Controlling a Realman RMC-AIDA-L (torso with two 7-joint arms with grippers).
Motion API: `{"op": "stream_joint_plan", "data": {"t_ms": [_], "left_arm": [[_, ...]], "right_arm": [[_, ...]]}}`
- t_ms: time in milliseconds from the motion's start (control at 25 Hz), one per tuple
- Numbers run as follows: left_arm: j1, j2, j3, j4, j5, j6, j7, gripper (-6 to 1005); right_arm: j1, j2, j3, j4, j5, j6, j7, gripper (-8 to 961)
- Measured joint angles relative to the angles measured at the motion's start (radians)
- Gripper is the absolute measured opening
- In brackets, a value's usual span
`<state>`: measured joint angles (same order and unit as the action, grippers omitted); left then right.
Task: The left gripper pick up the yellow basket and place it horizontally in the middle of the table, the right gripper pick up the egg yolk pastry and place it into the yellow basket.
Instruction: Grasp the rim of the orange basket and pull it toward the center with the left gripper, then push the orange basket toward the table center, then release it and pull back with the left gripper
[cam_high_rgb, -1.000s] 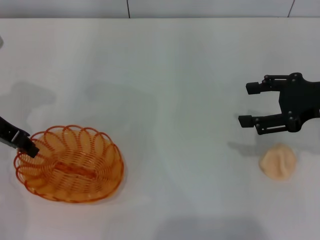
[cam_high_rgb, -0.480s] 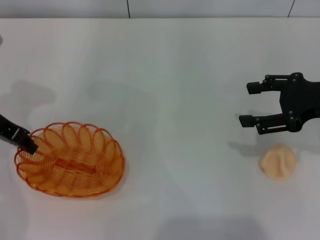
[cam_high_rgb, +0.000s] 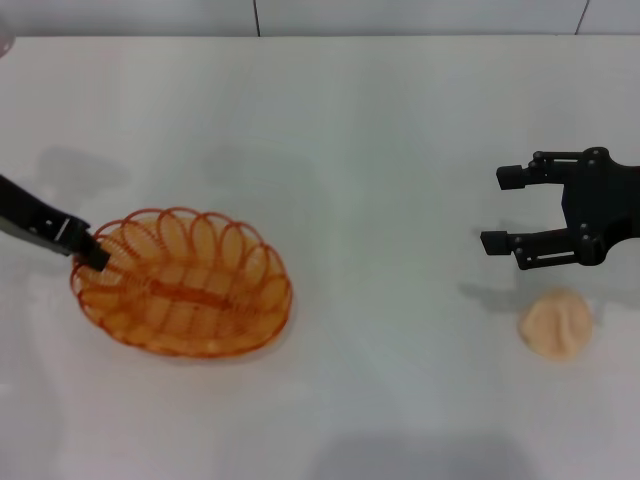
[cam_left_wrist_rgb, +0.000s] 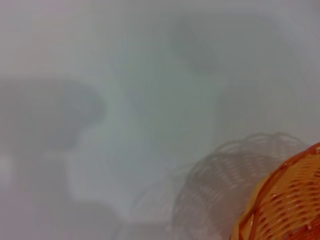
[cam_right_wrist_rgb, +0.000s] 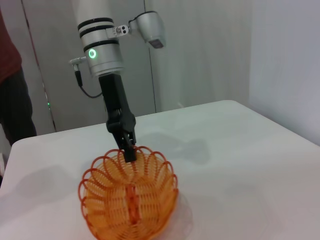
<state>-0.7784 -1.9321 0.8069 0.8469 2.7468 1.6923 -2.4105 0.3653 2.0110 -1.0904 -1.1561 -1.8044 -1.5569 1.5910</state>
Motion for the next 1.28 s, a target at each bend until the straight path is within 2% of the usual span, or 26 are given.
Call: {"op": "stream_joint_plan", "data": {"t_ms": [200, 600, 880, 1280], "left_arm": [[-0.022, -0.010, -0.005, -0.002, -0.044, -0.001, -0.043, 78], [-0.039, -0.061, -0.004, -0.010, -0.055, -0.071, -0.133, 76], [-0.053, -0.072, 0.004, -0.025, -0.099, -0.094, -0.174, 77], [-0.077, -0.099, 0.005, -0.102, -0.118, -0.153, -0.186, 77]], "right_arm": [[0.000, 0.000, 0.001, 0.001, 0.001, 0.000, 0.000, 811], [0.000, 0.002, 0.001, 0.001, 0.001, -0.007, 0.000, 811], [0.000, 0.002, -0.005, 0.001, 0.001, -0.012, 0.001, 812], [0.008, 0.002, -0.002, 0.001, 0.000, -0.023, 0.001, 812]]}}
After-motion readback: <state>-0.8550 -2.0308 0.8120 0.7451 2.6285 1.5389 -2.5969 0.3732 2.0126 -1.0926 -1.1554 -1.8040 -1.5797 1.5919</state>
